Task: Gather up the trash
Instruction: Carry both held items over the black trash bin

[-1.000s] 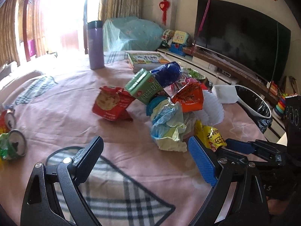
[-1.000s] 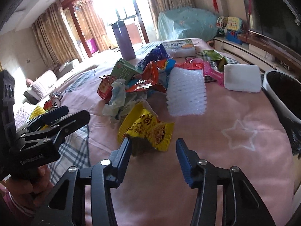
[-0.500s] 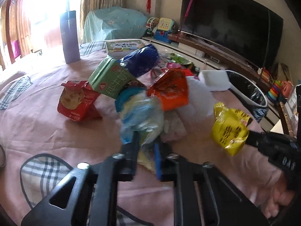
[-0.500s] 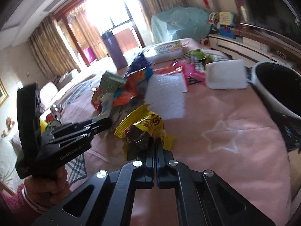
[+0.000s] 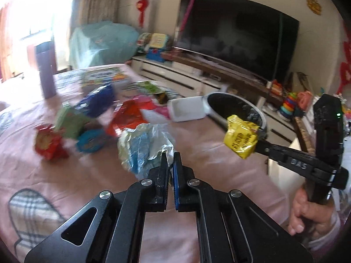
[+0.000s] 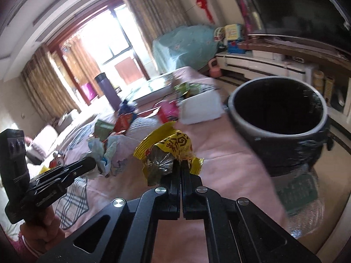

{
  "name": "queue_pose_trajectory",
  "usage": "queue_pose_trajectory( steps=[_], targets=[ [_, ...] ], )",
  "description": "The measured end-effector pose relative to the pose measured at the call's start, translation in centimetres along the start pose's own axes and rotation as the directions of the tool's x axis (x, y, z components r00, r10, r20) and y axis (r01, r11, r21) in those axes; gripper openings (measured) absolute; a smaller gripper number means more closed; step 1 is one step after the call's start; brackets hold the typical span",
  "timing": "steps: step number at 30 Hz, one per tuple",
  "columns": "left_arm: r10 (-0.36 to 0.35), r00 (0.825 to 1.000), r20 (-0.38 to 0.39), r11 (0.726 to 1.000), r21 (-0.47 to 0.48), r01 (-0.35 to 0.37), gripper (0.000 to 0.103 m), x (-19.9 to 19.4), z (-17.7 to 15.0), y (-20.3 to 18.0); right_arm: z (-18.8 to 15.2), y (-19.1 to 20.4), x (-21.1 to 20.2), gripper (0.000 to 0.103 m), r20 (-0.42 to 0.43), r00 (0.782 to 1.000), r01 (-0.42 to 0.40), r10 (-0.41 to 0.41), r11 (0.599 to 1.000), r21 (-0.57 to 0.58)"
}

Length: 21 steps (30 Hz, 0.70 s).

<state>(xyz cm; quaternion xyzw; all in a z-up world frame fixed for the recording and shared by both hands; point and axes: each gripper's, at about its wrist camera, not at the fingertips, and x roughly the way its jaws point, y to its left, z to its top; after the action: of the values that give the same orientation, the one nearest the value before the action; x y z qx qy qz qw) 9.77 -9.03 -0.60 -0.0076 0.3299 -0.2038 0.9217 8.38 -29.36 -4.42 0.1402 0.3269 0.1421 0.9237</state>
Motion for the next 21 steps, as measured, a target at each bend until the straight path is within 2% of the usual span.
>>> queue_pose_trajectory(
  steps=[7,15,21],
  targets=[
    [-0.093,0.996,0.004,0.994,0.061,0.093,0.003,1.4,1.9,-4.0,1.1,-3.8,-2.1,0.0,0.045,0.998,0.051,-0.054,0.997,0.062],
    [-0.133,0.991,0.001,0.984,0.115,0.133,0.003,3.5,3.7,-7.3,2.5,-7.1,-3.2,0.0,0.07,0.992,0.095,-0.103,0.99,0.108],
    [-0.151,0.988,-0.009,0.977,0.15,0.151,0.003,6.1,5.7,-9.4,4.3,-9.9,-2.5,0.0,0.051,0.989,0.13,-0.136,0.985,0.117]
  ],
)
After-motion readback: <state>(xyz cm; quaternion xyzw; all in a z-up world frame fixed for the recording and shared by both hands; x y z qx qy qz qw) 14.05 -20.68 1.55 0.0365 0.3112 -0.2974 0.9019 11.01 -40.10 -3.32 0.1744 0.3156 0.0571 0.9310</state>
